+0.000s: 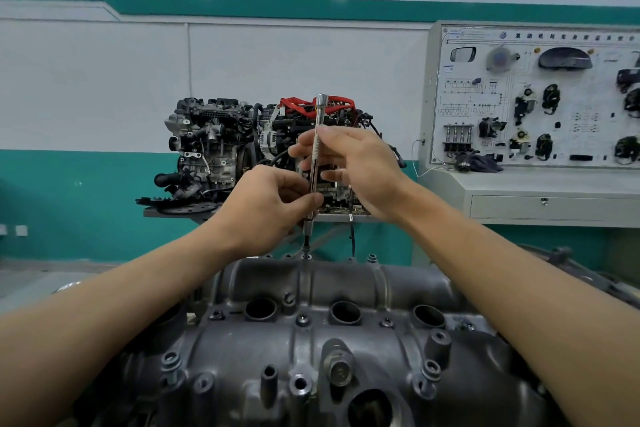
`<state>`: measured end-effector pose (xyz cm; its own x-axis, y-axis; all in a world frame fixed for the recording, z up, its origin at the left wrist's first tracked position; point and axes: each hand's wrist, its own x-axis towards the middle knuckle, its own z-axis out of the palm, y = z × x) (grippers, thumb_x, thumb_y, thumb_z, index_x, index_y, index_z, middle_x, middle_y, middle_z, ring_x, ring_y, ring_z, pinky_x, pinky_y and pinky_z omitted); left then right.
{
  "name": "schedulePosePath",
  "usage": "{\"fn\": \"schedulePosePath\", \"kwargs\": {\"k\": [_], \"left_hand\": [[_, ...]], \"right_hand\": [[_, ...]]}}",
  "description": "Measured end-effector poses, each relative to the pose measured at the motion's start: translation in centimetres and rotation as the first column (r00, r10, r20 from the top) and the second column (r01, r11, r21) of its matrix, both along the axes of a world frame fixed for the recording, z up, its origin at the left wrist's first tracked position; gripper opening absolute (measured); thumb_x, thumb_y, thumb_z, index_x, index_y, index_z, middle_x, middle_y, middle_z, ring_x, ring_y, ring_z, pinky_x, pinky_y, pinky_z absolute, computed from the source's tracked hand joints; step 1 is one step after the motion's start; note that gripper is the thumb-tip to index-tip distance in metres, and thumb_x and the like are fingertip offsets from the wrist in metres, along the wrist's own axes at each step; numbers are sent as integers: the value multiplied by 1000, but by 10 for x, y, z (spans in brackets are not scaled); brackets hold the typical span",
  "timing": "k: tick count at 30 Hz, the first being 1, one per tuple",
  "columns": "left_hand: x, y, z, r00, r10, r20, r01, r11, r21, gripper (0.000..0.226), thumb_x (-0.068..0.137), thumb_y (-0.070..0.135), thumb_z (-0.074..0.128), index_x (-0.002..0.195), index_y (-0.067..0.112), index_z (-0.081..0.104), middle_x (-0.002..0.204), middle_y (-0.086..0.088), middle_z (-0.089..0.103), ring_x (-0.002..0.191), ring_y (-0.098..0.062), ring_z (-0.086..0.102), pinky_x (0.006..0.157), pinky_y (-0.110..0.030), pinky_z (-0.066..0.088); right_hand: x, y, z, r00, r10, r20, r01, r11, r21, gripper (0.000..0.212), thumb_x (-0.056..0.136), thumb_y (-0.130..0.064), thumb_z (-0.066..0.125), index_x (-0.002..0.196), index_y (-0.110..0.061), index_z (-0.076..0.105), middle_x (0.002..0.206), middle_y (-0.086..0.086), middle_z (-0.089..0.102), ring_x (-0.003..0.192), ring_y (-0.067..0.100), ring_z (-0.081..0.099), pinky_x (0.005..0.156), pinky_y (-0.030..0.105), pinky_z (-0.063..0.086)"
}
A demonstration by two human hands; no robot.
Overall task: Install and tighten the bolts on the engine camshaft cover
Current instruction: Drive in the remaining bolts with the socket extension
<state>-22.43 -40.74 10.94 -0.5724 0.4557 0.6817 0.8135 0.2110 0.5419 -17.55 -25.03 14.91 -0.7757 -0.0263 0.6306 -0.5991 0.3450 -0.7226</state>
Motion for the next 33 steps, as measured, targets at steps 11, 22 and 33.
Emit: {"fn": "schedulePosePath", "kwargs": {"k": [11, 22, 33], "left_hand": [[1, 1, 1, 1000, -15, 14, 15, 1000, -16, 22, 92, 26, 72, 84, 6, 74, 77, -13, 75, 78, -37, 71, 69, -52, 58], [3, 0, 1, 999, -18, 28, 18, 1000, -25, 14, 91, 24, 73, 86, 11, 75, 78, -6, 77, 77, -30, 72, 71, -49, 59], [3, 0, 0, 999, -19, 36, 20, 1000, -16, 12, 92, 22, 71, 87, 12, 75, 78, -5, 77, 77, -27, 73, 71, -49, 60]], "right_hand": [[-2, -2, 0, 986, -119, -116, 120, 993, 1, 18, 93, -33, 69, 83, -17, 70, 82, 0, 77, 76, 2, 69, 72, 14, 49], [0, -1, 1, 977, -142, -161, 145, 989, 8, 23, 87, -24, 77, 71, -14, 63, 73, 2, 76, 70, 6, 69, 78, 20, 55], [2, -3, 2, 981, -147, -129, 156, 986, 63, 20, 96, -24, 65, 78, -16, 71, 81, 2, 77, 72, 2, 68, 72, 17, 51]]}}
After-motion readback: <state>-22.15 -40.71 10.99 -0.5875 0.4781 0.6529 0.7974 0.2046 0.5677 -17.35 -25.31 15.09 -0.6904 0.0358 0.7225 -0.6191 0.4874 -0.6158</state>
